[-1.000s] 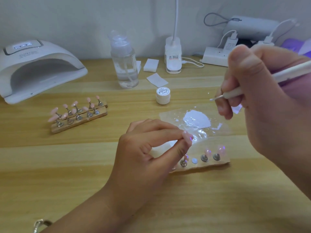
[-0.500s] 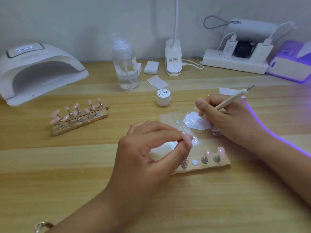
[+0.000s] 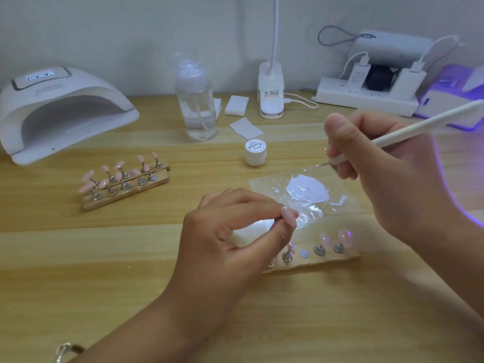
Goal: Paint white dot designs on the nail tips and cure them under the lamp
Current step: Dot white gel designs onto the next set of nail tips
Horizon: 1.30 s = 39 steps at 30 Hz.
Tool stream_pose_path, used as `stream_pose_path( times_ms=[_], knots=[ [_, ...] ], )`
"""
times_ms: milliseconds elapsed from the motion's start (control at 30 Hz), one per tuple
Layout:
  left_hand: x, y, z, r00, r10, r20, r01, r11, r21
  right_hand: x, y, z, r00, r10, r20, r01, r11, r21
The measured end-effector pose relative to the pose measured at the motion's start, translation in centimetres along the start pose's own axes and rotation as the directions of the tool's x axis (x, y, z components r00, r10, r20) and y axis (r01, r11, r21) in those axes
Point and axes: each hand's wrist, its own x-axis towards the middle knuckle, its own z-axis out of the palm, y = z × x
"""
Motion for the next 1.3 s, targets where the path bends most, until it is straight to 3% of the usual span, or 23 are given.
stream_pose_path(
  times_ms=[200, 433, 667, 1300],
  knots=[
    [0.1, 0.0, 0.0, 1.0, -0.025, 0.0, 0.025, 0.998, -0.051, -1.6, -2.4, 1.6, 0.988, -0.108, 0.112, 0.092, 0.986, 0.138],
    [0.0, -0.2, 0.0, 1.0, 0.002, 0.017, -0.001, 0.998, -0.057, -2.5, -2.5, 2.3, 0.987, -0.045, 0.153, 0.028, 0.994, 0.11],
    [0.0, -0.2, 0.1, 1.0, 0.008, 0.011, -0.007, 0.999, -0.052, -2.6, -2.5, 2.4, 0.984, -0.066, 0.167, 0.061, 0.998, 0.032],
    [0.1, 0.0, -0.1, 0.998, 0.055, 0.024, -0.054, 0.998, -0.014, -2.5, -2.1, 2.4, 0.978, -0.081, 0.19, 0.078, 0.997, 0.023]
  ],
)
